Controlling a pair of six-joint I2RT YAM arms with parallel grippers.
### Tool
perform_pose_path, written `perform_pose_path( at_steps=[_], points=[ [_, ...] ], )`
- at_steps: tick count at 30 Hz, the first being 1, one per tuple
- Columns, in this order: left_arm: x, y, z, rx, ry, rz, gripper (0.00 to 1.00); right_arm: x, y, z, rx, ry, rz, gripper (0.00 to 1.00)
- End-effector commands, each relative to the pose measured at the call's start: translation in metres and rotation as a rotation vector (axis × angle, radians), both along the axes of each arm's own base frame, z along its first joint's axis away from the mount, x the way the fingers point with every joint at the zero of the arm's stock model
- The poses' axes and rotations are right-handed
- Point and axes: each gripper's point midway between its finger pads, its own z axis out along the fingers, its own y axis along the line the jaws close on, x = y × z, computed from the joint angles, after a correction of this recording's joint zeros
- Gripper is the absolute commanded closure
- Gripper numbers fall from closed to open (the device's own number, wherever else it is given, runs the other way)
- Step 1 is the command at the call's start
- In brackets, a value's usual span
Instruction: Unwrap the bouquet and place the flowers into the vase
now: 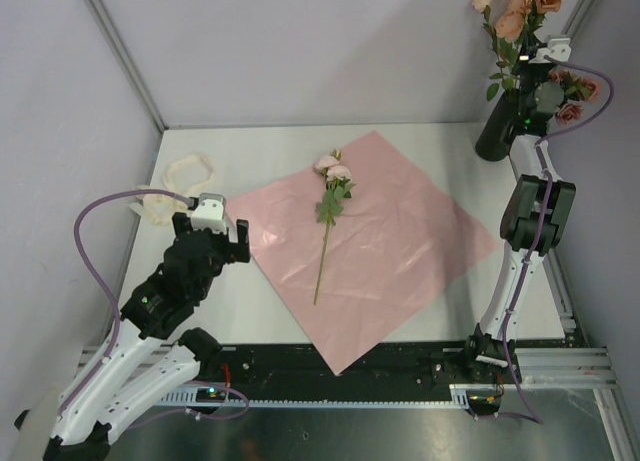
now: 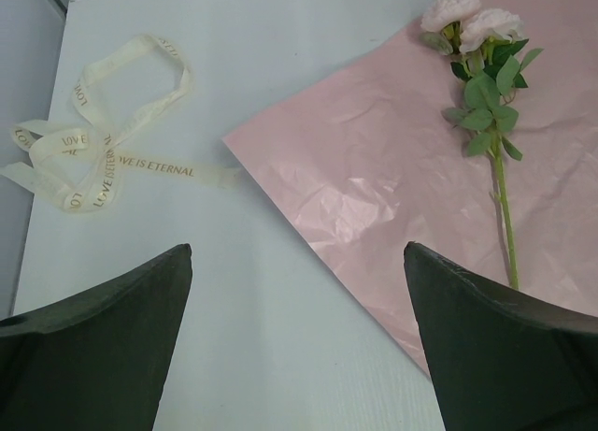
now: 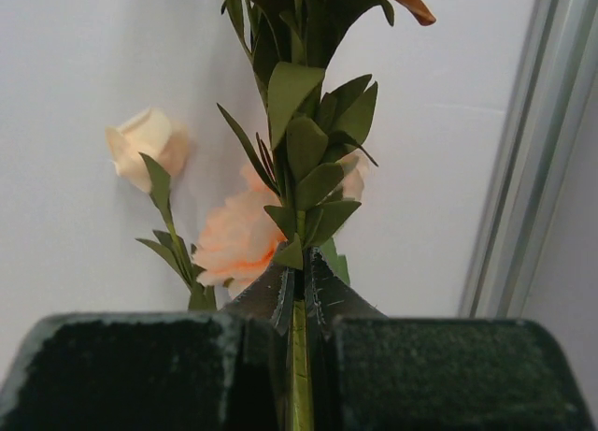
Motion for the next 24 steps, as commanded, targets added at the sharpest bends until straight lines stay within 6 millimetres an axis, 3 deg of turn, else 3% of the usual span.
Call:
perform_pose_path(
  at_steps=[1, 6, 14, 17, 21, 24],
  points=[
    [0.002, 0.002, 0.015, -0.033, -0.037, 0.015, 0.0, -0.006, -0.01, 0.003, 0.009, -0.027, -0.043, 1.0],
    [0.003, 0.0, 0.015, -0.041, -0.033, 0.007, 0.0, -0.017, -0.018, -0.005, 0.045, -0.003, -0.091, 0.98],
    [0.0, -0.001, 0.02, -0.071, -0.049, -0.004, 0.0, -0.04, -0.012, -0.026, 0.071, 0.106, -0.144, 0.64],
    [-0.001, -0.002, 0.023, -0.082, -0.054, -0.011, 0.0, -0.053, -0.016, -0.019, 0.126, 0.127, -0.183, 0.51],
    [-0.002, -0.003, 0.025, -0.091, -0.059, -0.021, 0.0, -0.069, -0.015, -0.011, 0.175, 0.179, -0.204, 0.42],
    [-0.003, -0.003, 0.025, -0.092, -0.06, -0.022, 0.01, -0.08, -0.002, -0.012, 0.195, 0.234, -0.188, 0.37]
  ],
)
